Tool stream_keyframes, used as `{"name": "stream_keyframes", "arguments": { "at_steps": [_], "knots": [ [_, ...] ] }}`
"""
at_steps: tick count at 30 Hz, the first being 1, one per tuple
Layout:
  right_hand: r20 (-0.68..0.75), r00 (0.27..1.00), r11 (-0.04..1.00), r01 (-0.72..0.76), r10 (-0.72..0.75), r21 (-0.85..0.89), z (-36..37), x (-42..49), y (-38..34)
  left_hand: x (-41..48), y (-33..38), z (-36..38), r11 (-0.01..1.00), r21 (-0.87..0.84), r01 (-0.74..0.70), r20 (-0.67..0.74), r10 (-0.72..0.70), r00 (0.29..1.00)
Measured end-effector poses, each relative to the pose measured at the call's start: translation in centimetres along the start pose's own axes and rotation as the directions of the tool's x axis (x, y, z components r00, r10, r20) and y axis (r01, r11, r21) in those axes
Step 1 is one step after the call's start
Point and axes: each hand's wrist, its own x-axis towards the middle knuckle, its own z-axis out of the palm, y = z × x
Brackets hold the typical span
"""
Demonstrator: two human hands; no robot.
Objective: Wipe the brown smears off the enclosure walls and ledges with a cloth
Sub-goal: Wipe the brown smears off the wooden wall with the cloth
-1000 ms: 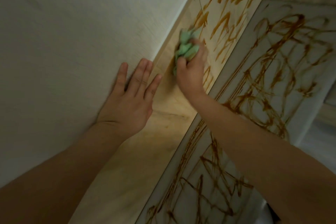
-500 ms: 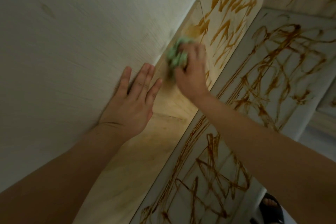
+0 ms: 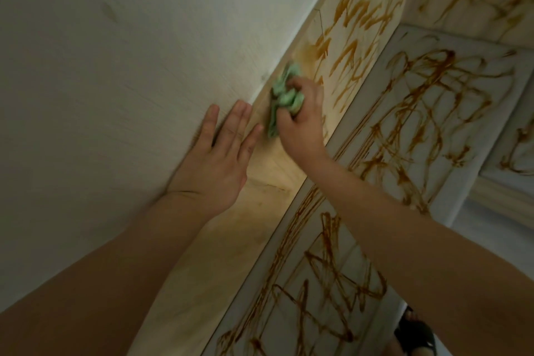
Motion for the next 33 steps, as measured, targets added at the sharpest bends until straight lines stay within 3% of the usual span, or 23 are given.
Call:
{"name": "stream_keyframes", "arguments": {
  "at_steps": [3, 5, 10, 13, 18, 23, 25, 27, 30, 32, 33],
  "knots": [
    [0.224, 0.957, 0.979, -0.159, 0.184, -0.128, 0.1, -4.0, 2.9, -0.1, -0.1, -0.6, 1.000, 0.002, 0.005, 0.066, -0.005, 0.998],
    [0.267, 0.908, 0.942, -0.283, 0.324, -0.181, -0.2, -3.8, 3.3, 0.0, 0.0, -1.1, 0.999, 0.038, -0.025, 0.097, 0.021, 0.995],
    [-0.007, 0.986, 0.986, -0.167, 0.167, -0.022, -0.6, 0.9, -0.6, -0.1, -0.3, -0.9, 1.000, 0.011, -0.014, 0.100, 0.013, 0.995],
    [-0.070, 0.986, 0.988, -0.147, 0.149, 0.041, -0.5, 3.8, -1.0, -0.1, -0.2, -0.8, 0.999, 0.028, -0.023, 0.097, 0.020, 0.995],
    [0.004, 0.893, 0.885, -0.447, 0.450, 0.129, -0.1, 4.0, 1.9, -0.3, -0.1, -0.8, 0.996, 0.076, -0.048, 0.056, 0.044, 0.997],
    [0.059, 0.970, 0.968, -0.240, 0.236, 0.075, -0.9, 4.2, 0.4, -0.4, -0.3, -1.1, 1.000, 0.004, -0.015, 0.033, 0.014, 0.999],
    [0.056, 0.980, 0.978, -0.195, 0.192, 0.070, -1.9, 7.1, 0.8, -0.3, -0.1, -1.8, 0.998, -0.063, 0.014, 0.087, -0.008, 0.996],
    [0.070, 0.967, 0.965, -0.251, 0.246, 0.070, -3.1, 9.7, 2.0, 0.2, 0.5, -3.2, 0.993, -0.110, 0.042, 0.172, -0.022, 0.985],
    [0.124, 0.876, 0.863, -0.481, 0.466, 0.153, -3.7, 9.9, 3.7, 2.3, 1.0, -4.9, 0.984, -0.162, 0.072, 0.188, -0.041, 0.981],
    [0.168, 0.867, 0.858, -0.493, 0.469, 0.145, -3.2, 8.0, 4.1, 4.7, 0.5, -5.4, 0.986, -0.155, 0.058, 0.156, -0.033, 0.987],
    [0.179, 0.902, 0.898, -0.419, 0.394, 0.135, -2.7, 6.8, 3.9, 5.7, 0.0, -5.5, 0.989, -0.137, 0.052, 0.138, -0.033, 0.990]
  ]
}}
